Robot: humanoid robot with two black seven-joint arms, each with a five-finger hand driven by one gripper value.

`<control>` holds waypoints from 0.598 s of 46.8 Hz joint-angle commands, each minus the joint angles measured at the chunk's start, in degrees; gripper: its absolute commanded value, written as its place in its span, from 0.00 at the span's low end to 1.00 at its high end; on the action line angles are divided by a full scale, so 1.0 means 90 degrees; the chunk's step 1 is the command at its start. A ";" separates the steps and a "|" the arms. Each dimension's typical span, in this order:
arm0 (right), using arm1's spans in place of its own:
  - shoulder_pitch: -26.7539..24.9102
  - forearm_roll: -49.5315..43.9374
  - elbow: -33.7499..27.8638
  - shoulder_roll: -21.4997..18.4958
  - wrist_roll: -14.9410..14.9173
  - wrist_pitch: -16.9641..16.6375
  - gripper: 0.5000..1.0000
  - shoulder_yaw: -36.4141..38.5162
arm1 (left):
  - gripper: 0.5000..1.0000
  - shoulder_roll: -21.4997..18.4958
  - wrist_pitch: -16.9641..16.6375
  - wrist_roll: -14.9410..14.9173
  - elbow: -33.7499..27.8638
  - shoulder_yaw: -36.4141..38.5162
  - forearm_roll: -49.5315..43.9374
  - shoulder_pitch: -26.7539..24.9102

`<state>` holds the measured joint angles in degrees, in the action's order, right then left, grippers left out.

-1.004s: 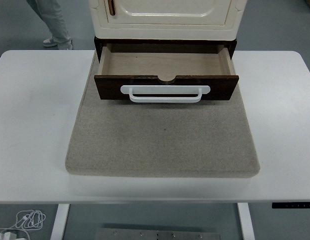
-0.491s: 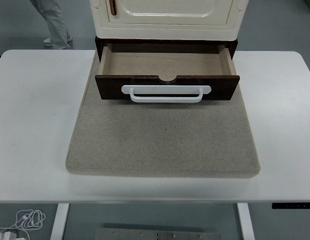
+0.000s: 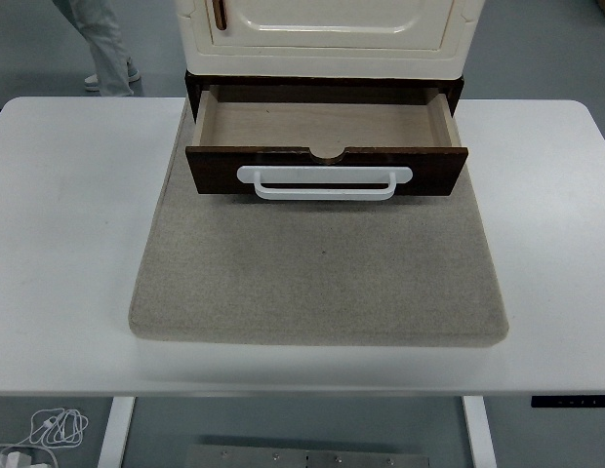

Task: Open the drawer under the combination cabinet

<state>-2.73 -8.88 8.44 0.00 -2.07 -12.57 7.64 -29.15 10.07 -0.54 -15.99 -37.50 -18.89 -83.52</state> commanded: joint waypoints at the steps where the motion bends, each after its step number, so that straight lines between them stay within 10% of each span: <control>1: 0.0001 0.0000 0.0000 0.0000 0.0005 0.0000 0.85 0.0001 | 1.00 0.0230 -0.0005 0.0002 0.0126 -0.0023 -0.0225 0.0315; 28: -0.0028 0.0000 0.0000 0.0000 0.0005 -0.0010 0.85 -0.0009 | 1.00 0.1510 0.0238 -0.0037 0.0253 -0.1604 -0.0821 0.1858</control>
<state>-2.94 -8.88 8.44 0.00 -2.08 -12.59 7.55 -16.77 11.07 -0.89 -13.68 -50.96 -26.30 -68.37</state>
